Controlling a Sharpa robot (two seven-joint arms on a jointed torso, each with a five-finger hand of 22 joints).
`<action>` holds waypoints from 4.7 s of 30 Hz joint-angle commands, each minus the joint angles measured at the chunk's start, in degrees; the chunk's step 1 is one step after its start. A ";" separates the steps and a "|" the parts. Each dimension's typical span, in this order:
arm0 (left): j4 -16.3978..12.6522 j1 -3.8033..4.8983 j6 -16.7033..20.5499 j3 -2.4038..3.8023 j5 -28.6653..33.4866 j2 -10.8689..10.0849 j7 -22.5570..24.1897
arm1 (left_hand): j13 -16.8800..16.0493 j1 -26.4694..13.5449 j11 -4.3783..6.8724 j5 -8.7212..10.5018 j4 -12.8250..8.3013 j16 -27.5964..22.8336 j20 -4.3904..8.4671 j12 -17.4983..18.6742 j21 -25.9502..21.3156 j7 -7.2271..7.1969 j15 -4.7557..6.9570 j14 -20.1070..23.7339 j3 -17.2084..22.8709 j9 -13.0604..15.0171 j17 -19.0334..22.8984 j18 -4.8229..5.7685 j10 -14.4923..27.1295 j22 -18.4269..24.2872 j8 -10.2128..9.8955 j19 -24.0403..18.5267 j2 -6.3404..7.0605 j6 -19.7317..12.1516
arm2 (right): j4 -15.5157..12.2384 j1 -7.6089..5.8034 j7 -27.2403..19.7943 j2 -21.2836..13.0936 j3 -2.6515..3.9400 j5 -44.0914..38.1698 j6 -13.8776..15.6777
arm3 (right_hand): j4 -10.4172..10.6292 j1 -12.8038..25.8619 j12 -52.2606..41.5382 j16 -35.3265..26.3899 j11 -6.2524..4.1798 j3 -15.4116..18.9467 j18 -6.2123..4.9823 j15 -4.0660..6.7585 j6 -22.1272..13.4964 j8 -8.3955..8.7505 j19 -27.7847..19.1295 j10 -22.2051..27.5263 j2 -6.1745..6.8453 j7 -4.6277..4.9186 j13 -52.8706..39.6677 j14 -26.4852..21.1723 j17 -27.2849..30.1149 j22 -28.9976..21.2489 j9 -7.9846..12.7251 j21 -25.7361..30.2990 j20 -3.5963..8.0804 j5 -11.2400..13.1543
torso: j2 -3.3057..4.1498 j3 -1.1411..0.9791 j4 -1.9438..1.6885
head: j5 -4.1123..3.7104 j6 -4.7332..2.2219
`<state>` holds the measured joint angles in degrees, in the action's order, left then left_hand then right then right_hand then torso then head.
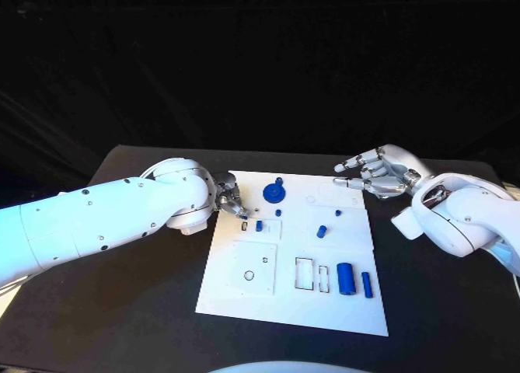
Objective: Assemble the parts on the task board
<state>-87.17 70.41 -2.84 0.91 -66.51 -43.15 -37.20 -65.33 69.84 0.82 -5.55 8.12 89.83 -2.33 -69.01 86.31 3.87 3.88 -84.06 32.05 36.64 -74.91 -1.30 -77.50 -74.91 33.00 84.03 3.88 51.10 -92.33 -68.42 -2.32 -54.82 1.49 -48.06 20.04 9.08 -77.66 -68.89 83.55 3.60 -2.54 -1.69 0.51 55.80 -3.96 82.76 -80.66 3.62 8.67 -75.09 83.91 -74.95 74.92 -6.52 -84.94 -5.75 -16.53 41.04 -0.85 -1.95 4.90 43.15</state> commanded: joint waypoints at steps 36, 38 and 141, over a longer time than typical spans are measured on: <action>0.68 -0.79 -7.26 -0.48 -2.63 0.52 0.75 | -0.22 -1.29 0.26 2.66 -4.13 0.17 0.18 -0.36 -0.21 -0.93 0.17 -5.94 5.01 0.44 -15.09 -0.01 -0.62 -10.82 1.13 3.19 0.37 0.70 | -0.34 0.10 -0.14 0.12 0.00 -0.17 -0.93 | 0.04 -0.01 0.06 -0.22 -0.08 0.54 -0.75 0.07 0.08 -0.14 -0.43 0.22 -0.61 -0.10 -1.46 3.66 -4.49 5.60 -0.12 0.33 -0.09 -0.24 | -0.02 -0.06 0.03 | -0.03 0.95; 0.66 -0.79 -7.54 -0.50 -2.55 0.48 0.73 | -0.24 -1.29 0.27 2.66 -4.16 0.17 0.18 -0.38 -0.16 -0.96 0.17 -5.94 5.01 0.44 -15.09 0.00 -0.65 -10.88 1.16 3.22 0.41 0.72 | -0.39 0.11 -0.14 0.13 0.00 -0.10 -0.97 | 0.04 -0.01 0.06 -0.22 -0.08 0.54 -0.75 0.07 0.08 -0.14 -0.43 0.22 -0.61 -0.10 -1.46 3.66 -4.49 5.60 -0.12 0.33 -0.09 -0.24 | -0.01 -0.05 0.01 | -0.06 1.07; 2.93 -0.80 4.50 -0.71 2.68 1.50 6.37 | 7.91 -12.50 0.03 2.28 7.91 0.17 0.39 7.71 -2.55 -0.64 0.40 -5.94 -13.63 -1.48 -15.09 -0.61 4.25 -9.18 0.34 2.06 0.28 0.74 | -0.44 0.18 0.26 -0.35 -0.01 0.07 -1.55 | 0.10 0.00 0.16 -0.42 -0.10 0.74 -0.82 0.09 0.11 -0.14 -0.63 0.26 -0.68 -0.12 -1.37 3.61 -4.22 5.34 -0.17 0.50 -0.07 -0.25 | -0.04 -0.04 0.00 | -0.80 1.19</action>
<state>-84.12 69.68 -5.18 0.21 -65.70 -41.63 -35.49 -57.95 57.01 0.93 -3.05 15.81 89.82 -1.72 -61.83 84.02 3.37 4.71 -84.07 18.31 35.14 -74.91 -1.31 -73.66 -74.95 33.32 83.82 4.09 52.14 -92.79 -68.29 -2.13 -55.17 1.48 -47.89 19.25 9.25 -77.66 -68.89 83.33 3.60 -2.06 -1.70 0.51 55.80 -3.96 82.56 -80.66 3.62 8.67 -75.09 83.92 -74.92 74.95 -6.60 -84.72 -5.96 -16.53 41.02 -0.88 -1.93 4.14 44.38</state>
